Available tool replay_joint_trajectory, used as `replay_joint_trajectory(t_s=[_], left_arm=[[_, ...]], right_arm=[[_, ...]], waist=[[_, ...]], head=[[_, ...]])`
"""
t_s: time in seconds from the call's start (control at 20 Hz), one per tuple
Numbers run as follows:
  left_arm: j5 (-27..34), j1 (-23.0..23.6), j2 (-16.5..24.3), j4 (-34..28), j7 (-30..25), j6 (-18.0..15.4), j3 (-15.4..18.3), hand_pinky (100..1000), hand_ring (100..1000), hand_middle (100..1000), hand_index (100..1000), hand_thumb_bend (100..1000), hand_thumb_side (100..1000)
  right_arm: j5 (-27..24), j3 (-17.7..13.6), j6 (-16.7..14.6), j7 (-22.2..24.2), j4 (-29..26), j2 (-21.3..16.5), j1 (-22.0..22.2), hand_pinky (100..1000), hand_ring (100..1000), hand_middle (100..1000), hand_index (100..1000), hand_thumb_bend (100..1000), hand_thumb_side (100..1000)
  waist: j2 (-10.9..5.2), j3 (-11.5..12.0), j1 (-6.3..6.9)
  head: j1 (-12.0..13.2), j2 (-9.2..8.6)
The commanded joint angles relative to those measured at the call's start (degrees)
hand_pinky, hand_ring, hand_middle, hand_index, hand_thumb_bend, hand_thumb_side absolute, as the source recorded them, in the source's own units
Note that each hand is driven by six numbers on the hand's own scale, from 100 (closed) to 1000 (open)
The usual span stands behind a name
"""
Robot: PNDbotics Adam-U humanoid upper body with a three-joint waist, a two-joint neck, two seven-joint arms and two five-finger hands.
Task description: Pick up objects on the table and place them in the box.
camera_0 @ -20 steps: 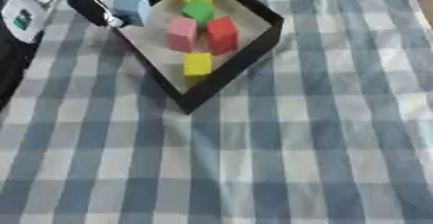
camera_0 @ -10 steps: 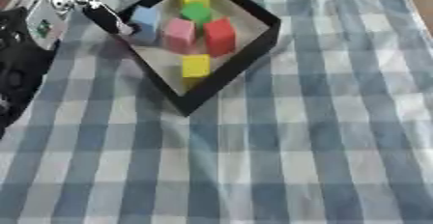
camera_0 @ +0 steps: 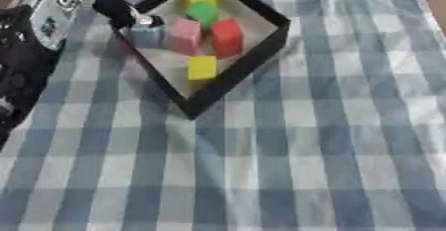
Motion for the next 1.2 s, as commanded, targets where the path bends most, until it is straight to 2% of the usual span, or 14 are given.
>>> replay_joint_trajectory(t_s=[0.05,0.35,0.65,0.9,1.2], left_arm=[[10.2,1.6,5.5,-10.4,4.0,4.2,2.4,782,674,761,829,316,392],[26.2,12.7,12.0,-27.1,12.1,10.6,5.9,770,655,761,833,287,407],[38.6,24.8,14.0,-39.6,22.6,13.4,9.7,765,647,757,834,272,452],[44.7,32.6,10.9,-45.3,28.4,13.8,12.5,767,650,760,843,276,526],[48.5,37.8,3.8,-45.9,32.3,14.3,14.9,766,652,764,854,255,626]], right_arm=[[0.1,-1.2,-0.1,-0.6,-0.9,-1.8,0.1,813,805,715,834,100,690],[0.0,-2.2,-0.2,-1.5,-1.8,-2.4,0.9,812,805,716,834,100,679],[0.2,-3.2,-0.1,-2.2,-3.3,-2.6,1.7,814,806,719,834,100,665],[0.1,-3.9,0.0,-3.0,-4.3,-2.6,1.8,813,807,720,834,100,660],[-0.1,-4.1,0.0,-3.4,-3.7,-2.1,1.4,812,807,720,834,100,663]], waist=[[-2.19,0.4,-0.15],[-2.82,1.4,-1.0],[-3.24,2.1,-2.5],[-3.49,2.7,-3.46],[-3.62,3.3,-4.03]], head=[[-1.0,0.28],[-2.1,0.17],[-2.5,-0.47],[-2.3,-0.86],[-1.6,-1.46]])
